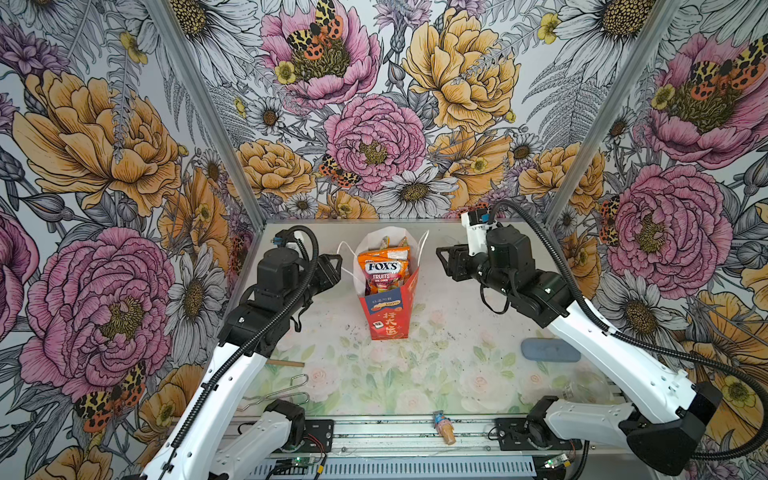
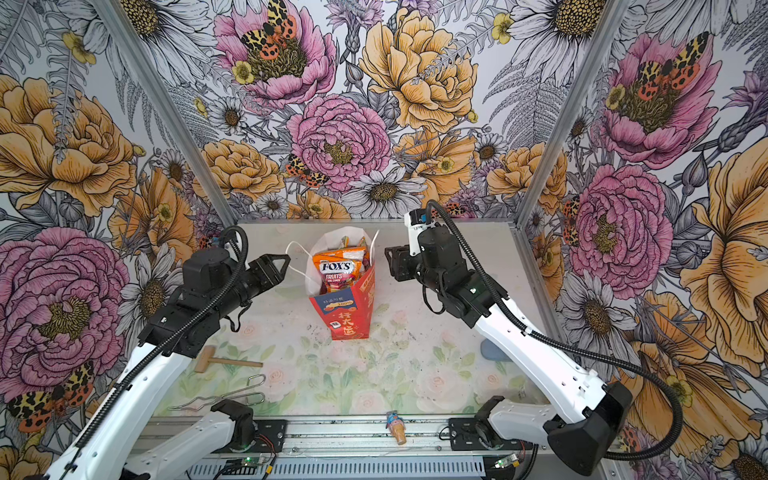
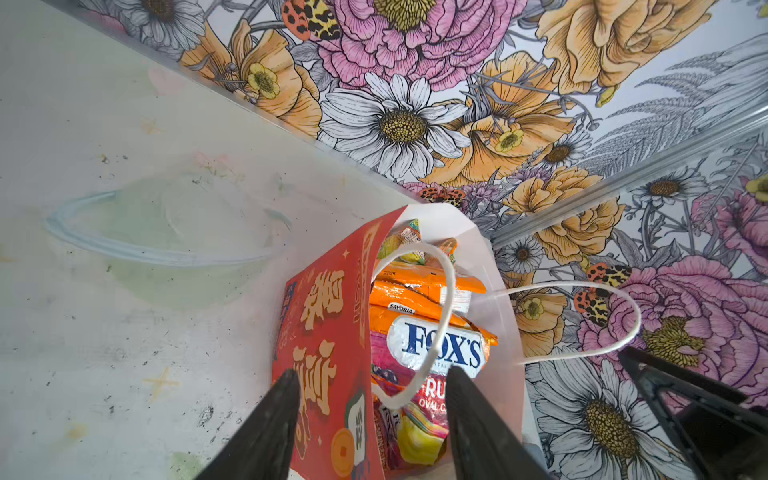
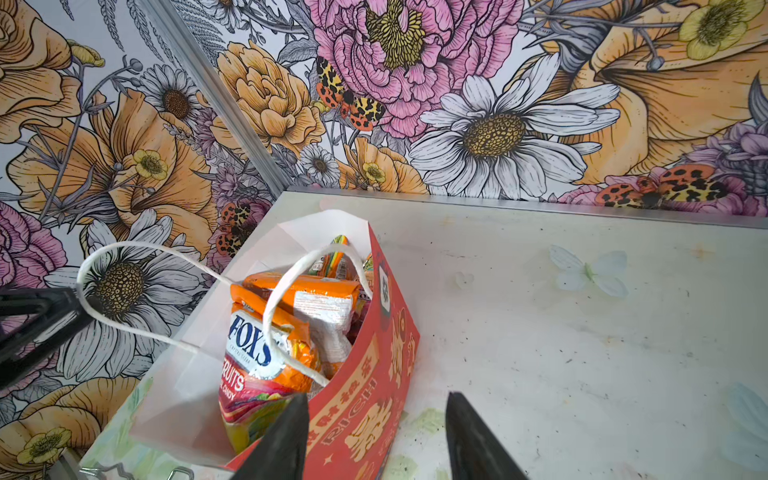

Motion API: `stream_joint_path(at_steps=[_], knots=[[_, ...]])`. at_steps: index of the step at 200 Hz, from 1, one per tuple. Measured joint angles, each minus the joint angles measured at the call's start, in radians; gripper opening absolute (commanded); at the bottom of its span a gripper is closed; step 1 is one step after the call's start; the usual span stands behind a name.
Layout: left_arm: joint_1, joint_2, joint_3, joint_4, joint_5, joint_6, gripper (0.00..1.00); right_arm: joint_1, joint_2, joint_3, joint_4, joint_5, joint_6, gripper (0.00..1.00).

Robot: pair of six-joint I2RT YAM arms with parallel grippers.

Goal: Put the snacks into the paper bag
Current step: 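Open the right gripper and raise it out of the paper bag, then open the left gripper off the paper bag while the right gripper hovers nearby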

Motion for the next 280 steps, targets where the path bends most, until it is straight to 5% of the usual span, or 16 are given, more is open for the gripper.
stream_joint_path(at_steps=[72,143,280], knots=[[0.174,0.016,-0.039,0.051,0.254,0.037,0.93,-0.036,0.095,0.004,0.019,-0.135,-0.027,0.55],[0.231,0.077,-0.117,0.262,0.508,-0.021,0.97,-0.048,0.151,0.042,0.038,-0.203,-0.05,0.55],[0.237,0.124,-0.155,0.52,0.663,-0.133,0.95,-0.066,0.242,0.13,0.1,-0.275,-0.053,0.55]])
